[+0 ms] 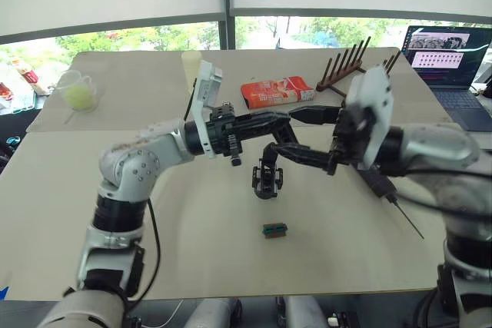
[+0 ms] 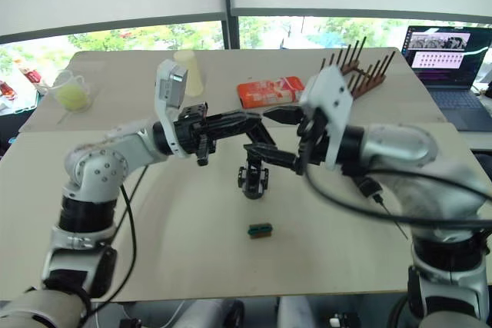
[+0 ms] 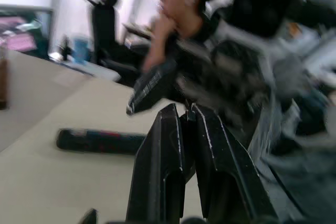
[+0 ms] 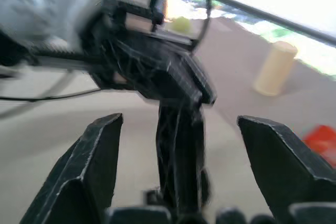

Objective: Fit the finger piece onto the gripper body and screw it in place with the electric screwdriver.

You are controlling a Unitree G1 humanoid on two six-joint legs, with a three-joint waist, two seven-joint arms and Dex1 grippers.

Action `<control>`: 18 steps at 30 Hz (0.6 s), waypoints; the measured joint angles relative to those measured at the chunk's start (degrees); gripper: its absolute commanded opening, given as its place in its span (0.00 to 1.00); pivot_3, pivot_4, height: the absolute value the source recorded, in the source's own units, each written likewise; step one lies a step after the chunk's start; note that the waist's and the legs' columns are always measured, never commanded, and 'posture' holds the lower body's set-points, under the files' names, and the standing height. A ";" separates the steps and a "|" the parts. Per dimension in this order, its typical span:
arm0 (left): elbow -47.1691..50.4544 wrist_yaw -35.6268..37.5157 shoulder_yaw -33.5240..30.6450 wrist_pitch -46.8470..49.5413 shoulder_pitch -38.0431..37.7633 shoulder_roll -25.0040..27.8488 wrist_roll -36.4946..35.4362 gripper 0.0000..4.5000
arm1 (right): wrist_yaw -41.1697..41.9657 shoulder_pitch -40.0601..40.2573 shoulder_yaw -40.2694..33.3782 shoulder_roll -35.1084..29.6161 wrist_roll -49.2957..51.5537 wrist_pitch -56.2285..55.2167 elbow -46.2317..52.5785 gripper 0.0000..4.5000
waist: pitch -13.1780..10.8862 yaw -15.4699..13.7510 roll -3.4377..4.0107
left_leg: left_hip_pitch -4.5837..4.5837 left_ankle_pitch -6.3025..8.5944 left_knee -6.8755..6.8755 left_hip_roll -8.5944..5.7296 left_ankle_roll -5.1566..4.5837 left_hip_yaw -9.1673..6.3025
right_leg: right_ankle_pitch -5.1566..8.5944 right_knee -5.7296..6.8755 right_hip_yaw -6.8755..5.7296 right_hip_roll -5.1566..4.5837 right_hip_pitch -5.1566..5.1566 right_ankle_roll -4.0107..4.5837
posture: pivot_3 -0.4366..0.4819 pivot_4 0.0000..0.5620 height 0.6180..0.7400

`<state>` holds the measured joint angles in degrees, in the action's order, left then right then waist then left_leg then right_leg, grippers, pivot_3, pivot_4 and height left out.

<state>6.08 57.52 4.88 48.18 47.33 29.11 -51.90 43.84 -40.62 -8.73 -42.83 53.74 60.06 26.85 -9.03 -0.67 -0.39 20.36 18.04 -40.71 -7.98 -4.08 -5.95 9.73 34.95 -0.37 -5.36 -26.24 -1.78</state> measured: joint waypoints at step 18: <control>-11.63 19.57 5.90 -4.03 9.42 -1.18 9.98 0.00 | 9.03 -3.42 8.22 -3.18 2.55 6.13 -8.89 0.67 | 0.00 0.02 0.00 | 0.29 0.07 -0.17 0.01 -0.11 -0.02 | 0.00 0.00 -0.12 -0.31 -0.17 -0.02 | 0.48 0.27 1.00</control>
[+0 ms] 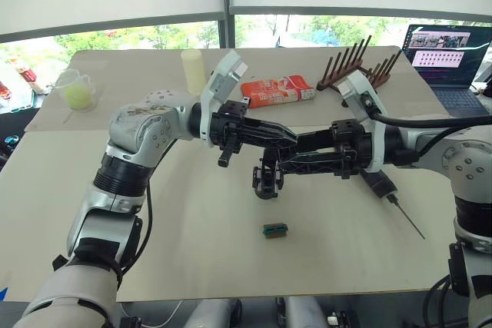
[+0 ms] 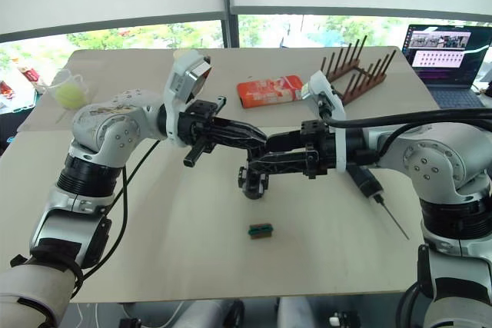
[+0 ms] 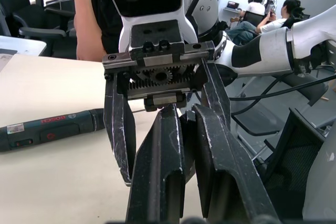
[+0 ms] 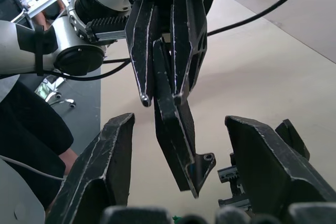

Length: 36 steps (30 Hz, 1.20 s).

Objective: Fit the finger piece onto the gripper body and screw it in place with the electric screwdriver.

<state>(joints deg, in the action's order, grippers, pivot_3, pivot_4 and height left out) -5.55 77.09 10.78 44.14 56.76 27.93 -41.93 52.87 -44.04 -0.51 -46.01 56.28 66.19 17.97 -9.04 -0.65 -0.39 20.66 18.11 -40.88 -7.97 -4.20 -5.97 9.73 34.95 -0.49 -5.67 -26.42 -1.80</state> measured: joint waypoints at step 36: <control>-16.60 11.18 -0.63 -20.15 -2.43 8.57 15.91 1.00 | 6.39 3.36 1.70 -0.48 -9.85 -11.99 1.87 0.07 | 0.00 0.15 0.01 | 0.00 -0.04 0.02 0.00 0.06 0.00 | 0.00 0.05 -0.05 0.02 -0.08 0.01 | 0.48 0.27 1.00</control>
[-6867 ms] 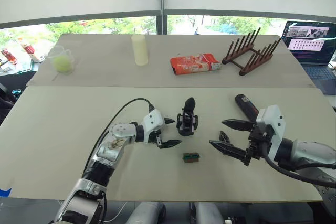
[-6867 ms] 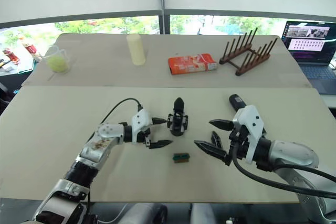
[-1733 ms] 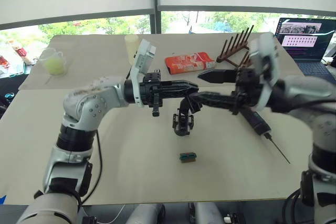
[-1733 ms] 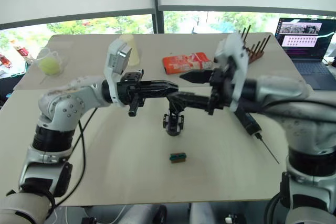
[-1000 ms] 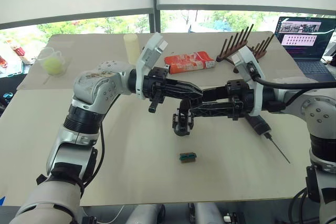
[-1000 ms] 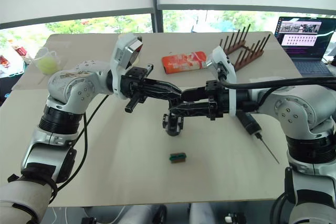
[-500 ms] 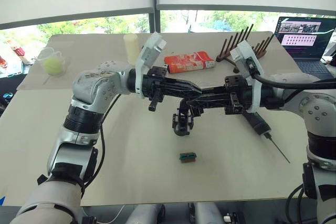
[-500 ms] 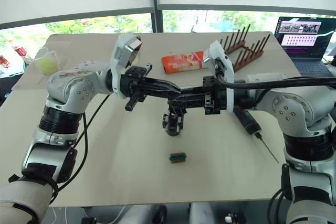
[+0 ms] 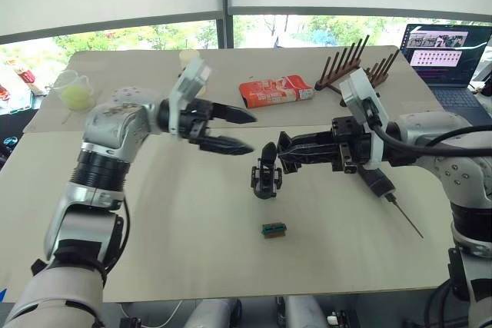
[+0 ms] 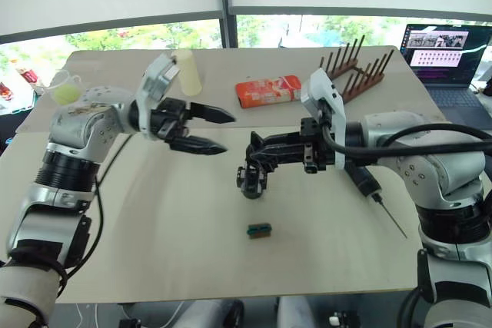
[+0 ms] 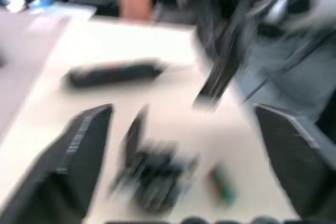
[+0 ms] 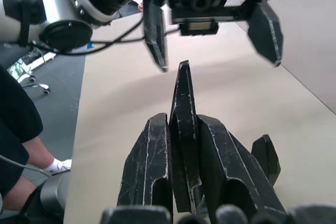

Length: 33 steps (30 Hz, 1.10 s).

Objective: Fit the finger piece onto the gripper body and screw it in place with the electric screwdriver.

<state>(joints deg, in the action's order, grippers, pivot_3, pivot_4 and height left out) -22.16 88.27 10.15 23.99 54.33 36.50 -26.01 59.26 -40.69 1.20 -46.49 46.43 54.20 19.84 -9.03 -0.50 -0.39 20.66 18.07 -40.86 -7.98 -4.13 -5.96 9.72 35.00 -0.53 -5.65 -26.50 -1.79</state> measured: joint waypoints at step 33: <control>-25.46 -12.61 1.69 -38.44 -10.22 -23.20 18.95 0.51 | -3.88 17.06 -4.98 3.54 -4.99 -14.75 6.90 0.07 | 0.02 -0.26 -0.04 | 0.68 0.08 -0.73 -0.13 -0.19 0.01 | -0.16 0.16 -0.16 -0.24 -0.36 -0.16 | 0.48 0.27 1.00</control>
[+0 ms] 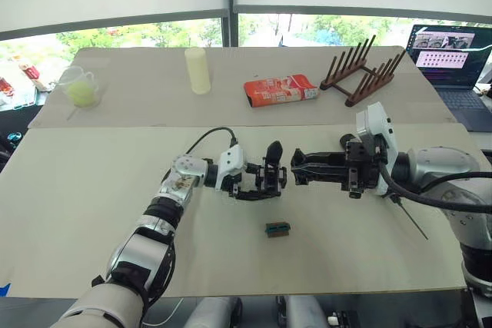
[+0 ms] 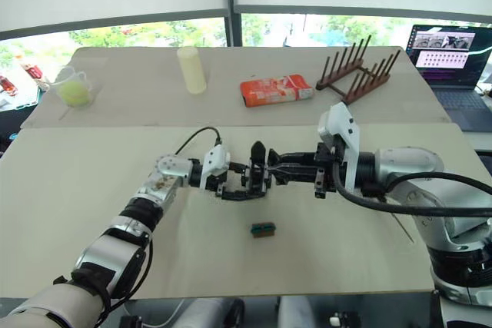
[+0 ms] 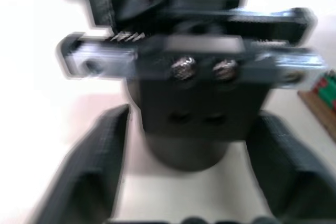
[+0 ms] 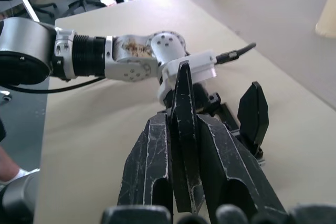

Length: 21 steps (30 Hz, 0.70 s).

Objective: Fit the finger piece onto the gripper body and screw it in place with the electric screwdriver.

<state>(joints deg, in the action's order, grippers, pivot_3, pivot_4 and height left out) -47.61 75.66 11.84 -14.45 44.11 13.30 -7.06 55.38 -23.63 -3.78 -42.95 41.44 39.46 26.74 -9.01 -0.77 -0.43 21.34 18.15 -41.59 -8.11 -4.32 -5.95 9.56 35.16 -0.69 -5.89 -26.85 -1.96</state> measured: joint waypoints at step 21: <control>6.70 1.31 1.63 -0.52 -3.93 1.50 0.48 0.51 | 13.30 -2.37 10.26 9.81 -9.10 -15.90 -18.72 0.07 | 0.02 0.12 0.03 | -0.04 0.00 -0.07 0.02 0.00 0.00 | 0.00 0.04 0.03 0.33 0.01 0.00 | 0.48 0.27 1.00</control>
<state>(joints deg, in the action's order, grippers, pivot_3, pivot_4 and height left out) -40.91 76.97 13.46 -14.98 40.19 14.80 -6.57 68.67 -26.00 6.48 -33.14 32.34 23.56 8.02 -8.99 -0.65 -0.40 21.30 18.16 -41.65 -8.09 -4.31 -5.96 9.55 35.20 -0.66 -5.56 -26.85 -1.96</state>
